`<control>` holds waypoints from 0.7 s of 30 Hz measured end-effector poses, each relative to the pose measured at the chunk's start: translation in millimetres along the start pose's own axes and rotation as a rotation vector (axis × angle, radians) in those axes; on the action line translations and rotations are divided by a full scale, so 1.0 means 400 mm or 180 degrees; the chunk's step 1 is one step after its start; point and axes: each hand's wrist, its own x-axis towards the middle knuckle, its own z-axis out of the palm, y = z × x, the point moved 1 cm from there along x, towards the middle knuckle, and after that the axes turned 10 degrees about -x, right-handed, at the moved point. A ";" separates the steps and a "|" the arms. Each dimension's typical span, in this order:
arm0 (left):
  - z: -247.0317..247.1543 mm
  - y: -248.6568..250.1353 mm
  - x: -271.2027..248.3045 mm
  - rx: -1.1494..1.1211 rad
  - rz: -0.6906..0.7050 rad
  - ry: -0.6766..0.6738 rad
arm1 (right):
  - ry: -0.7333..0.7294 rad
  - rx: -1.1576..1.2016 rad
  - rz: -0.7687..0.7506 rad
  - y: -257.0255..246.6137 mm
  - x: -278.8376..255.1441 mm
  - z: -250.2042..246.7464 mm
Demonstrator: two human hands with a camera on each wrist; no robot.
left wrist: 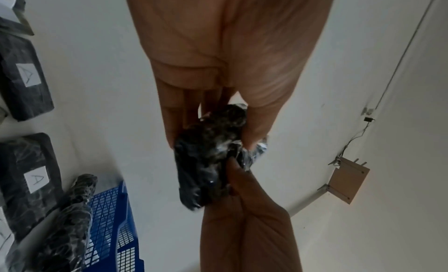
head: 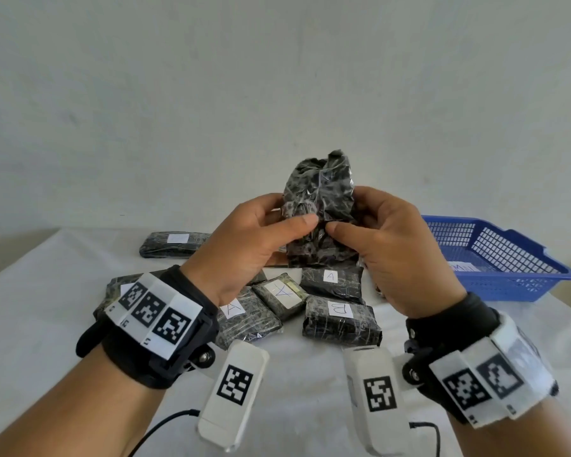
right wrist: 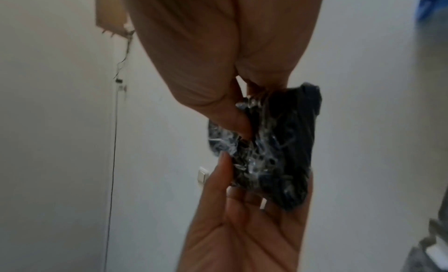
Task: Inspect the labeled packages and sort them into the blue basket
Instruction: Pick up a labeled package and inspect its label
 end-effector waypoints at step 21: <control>0.019 0.007 -0.024 0.0074 -0.0013 -0.0072 | -0.0344 0.0322 0.0175 -0.012 -0.021 0.014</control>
